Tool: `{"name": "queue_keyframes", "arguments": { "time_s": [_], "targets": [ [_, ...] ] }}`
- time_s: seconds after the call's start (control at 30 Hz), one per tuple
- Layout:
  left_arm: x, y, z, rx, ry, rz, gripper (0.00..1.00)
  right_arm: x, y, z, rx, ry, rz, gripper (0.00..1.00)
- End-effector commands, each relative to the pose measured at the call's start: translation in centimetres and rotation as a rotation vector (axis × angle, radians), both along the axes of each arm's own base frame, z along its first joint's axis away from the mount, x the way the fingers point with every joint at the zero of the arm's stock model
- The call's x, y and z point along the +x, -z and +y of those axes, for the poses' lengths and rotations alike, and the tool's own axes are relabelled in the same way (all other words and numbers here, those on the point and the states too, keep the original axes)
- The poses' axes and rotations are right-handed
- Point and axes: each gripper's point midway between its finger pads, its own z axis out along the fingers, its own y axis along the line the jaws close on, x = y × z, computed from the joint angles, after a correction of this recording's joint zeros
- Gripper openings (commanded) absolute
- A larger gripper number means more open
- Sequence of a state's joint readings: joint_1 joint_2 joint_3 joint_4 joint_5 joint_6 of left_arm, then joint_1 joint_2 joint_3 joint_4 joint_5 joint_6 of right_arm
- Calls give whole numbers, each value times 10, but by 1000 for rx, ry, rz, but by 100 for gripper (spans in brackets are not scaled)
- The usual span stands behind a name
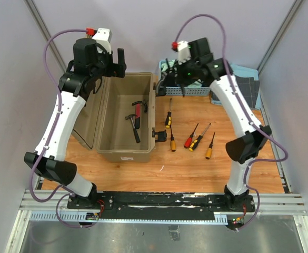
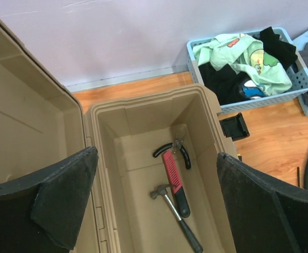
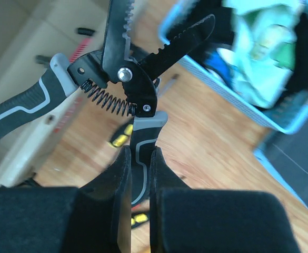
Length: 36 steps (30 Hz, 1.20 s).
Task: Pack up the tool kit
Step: Place the pliers in the toolbox.
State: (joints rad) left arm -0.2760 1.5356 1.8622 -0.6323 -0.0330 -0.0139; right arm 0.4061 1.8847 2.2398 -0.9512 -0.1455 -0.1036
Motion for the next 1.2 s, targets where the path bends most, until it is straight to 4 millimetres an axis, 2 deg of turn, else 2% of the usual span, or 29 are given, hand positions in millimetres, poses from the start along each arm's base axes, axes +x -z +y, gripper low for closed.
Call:
{"name": "queue_keyframes", "arguments": {
  "time_s": [0.0,0.13,0.23,0.33,0.6,0.7,1.0,1.17],
  "targets": [
    [-11,-30,18,-27,-75,-67,99,0,-4,69,106,-15,-22,1],
    [-15,-41,39,-41,-155,-97,99,-8,8,124,141,-59,-17,1],
    [-19,-45,49,-55,-181,-109,99,-18,13,157,145,-99,-29,1],
    [-24,-43,55,-61,-192,-106,99,-27,14,184,165,-135,-33,1],
    [-30,-42,57,-73,-187,-103,100,-49,36,234,189,-196,-2,1],
    [-31,-41,57,-76,-182,-99,99,-53,53,243,179,-200,30,1],
    [-28,-40,55,-89,-172,-97,99,-57,145,245,105,-147,177,1],
    [-28,-39,54,-91,-166,-95,99,-53,172,251,84,-147,214,1]
  ]
}}
